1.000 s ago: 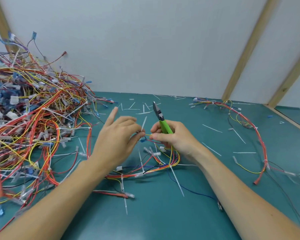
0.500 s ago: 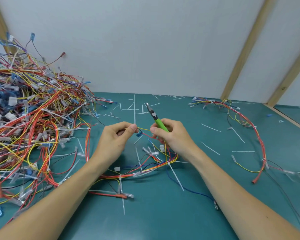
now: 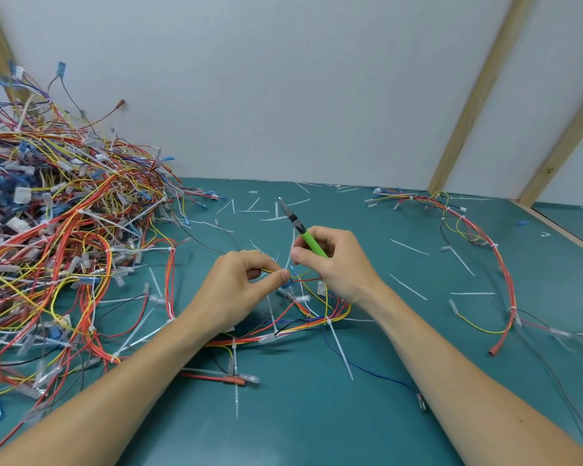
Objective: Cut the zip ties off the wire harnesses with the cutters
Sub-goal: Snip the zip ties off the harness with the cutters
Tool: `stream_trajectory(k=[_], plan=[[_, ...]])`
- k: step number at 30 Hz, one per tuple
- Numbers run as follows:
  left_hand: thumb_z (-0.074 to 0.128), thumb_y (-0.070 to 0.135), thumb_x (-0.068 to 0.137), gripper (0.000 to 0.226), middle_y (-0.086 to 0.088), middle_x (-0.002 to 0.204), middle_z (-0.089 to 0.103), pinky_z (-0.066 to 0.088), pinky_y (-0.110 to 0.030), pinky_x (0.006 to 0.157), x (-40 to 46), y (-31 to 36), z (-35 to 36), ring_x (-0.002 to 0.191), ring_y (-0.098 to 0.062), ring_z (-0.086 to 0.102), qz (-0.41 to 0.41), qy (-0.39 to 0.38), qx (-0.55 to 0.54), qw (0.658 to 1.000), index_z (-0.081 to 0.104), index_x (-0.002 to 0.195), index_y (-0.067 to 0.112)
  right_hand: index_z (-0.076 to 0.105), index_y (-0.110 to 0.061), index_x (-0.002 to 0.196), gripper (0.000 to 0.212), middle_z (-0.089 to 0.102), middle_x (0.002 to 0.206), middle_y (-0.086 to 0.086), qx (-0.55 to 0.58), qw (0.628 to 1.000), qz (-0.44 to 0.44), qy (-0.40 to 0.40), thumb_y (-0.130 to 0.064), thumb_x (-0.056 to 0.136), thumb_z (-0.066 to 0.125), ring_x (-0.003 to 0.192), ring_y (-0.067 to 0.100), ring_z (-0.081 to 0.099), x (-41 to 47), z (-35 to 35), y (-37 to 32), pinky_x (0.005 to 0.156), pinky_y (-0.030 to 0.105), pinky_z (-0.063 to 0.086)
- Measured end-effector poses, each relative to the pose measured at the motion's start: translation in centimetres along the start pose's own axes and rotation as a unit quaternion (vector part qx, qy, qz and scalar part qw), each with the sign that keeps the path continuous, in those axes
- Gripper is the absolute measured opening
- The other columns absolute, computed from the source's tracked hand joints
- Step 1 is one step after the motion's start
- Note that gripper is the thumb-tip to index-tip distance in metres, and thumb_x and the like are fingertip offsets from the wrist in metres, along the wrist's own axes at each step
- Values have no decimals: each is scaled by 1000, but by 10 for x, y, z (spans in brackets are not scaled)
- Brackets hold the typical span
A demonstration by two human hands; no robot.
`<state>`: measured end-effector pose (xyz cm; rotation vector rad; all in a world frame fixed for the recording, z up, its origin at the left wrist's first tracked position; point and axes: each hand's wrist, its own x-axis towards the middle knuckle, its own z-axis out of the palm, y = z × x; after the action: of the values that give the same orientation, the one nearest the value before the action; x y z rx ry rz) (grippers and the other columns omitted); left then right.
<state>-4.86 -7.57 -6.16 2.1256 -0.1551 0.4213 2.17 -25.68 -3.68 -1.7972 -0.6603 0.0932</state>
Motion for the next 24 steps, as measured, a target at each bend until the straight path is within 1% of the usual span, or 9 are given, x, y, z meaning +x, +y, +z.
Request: stream_trajectory(k=[2, 5, 8, 11, 13, 15, 17, 21, 24], plan=[[78, 30, 86, 8, 6, 68, 51, 35, -23, 64, -1, 3, -1, 63, -8, 46, 19, 14, 24, 999, 76, 80, 26, 65, -12, 80, 19, 66, 64, -9, 21, 1000, 0, -3, 0, 94, 68, 57, -1, 54, 0, -1, -1, 61, 12, 42], [80, 24, 85, 15, 0, 89, 55, 40, -26, 84, -2, 9, -2, 89, -14, 53, 83, 102, 101, 986, 74, 99, 19, 62, -9, 78, 20, 67, 68, -3, 35, 999, 1, 19, 3, 94, 64, 52, -2, 51, 1, 2, -3, 57, 8, 38], [71, 27, 90, 16, 5, 77, 57, 38, -20, 74, -1, 15, -9, 75, -9, 52, 137, 222, 98, 960, 68, 78, 17, 59, -14, 74, 25, 67, 70, 2, 66, 995, 23, 65, 2, 94, 61, 48, 1, 43, 2, 5, -1, 55, 17, 35], [66, 40, 93, 39, 6, 54, 57, 39, -25, 54, -2, 10, -5, 51, -9, 49, 55, 136, 42, 988, 67, 59, 23, 56, -18, 77, 24, 70, 71, -1, 144, 983, 63, 99, -3, 95, 58, 47, 10, 31, 3, 4, -2, 49, 26, 28], [72, 37, 91, 24, 7, 65, 68, 48, -33, 65, -3, 6, 3, 61, -15, 59, 0, 73, 26, 997, 76, 72, 23, 54, -18, 82, 21, 72, 73, -1, 202, 971, 81, 99, -6, 98, 58, 48, 11, 29, 4, 3, -3, 48, 25, 30], [74, 33, 89, 7, 15, 82, 73, 47, -24, 69, -1, 5, 6, 73, -8, 62, -23, 75, -26, 997, 79, 90, 28, 55, -17, 84, 18, 72, 76, 1, 241, 962, 91, 91, -9, 100, 58, 49, 11, 33, 4, 3, -4, 46, 24, 35], [74, 34, 89, 10, 21, 88, 73, 44, -20, 68, 4, 2, 5, 79, -4, 62, -22, 67, -76, 995, 79, 97, 31, 55, -17, 87, 15, 71, 77, 2, 273, 954, 100, 74, -10, 101, 58, 48, 10, 36, 4, 4, -4, 46, 24, 38], [73, 27, 91, 7, 13, 75, 74, 42, -10, 58, 4, -2, 10, 65, -6, 63, -33, 54, -152, 986, 78, 86, 30, 56, -17, 90, 12, 67, 76, 0, 310, 942, 123, 33, -12, 101, 58, 48, 8, 38, 3, 8, -4, 46, 23, 39], [74, 29, 89, 10, 1, 71, 73, 40, -11, 52, 6, -3, 10, 58, -8, 60, -47, 66, -193, 978, 78, 81, 24, 57, -16, 89, 12, 67, 77, -1, 301, 945, 125, 17, -13, 101, 58, 50, 8, 39, 3, 10, -4, 47, 24, 39]])
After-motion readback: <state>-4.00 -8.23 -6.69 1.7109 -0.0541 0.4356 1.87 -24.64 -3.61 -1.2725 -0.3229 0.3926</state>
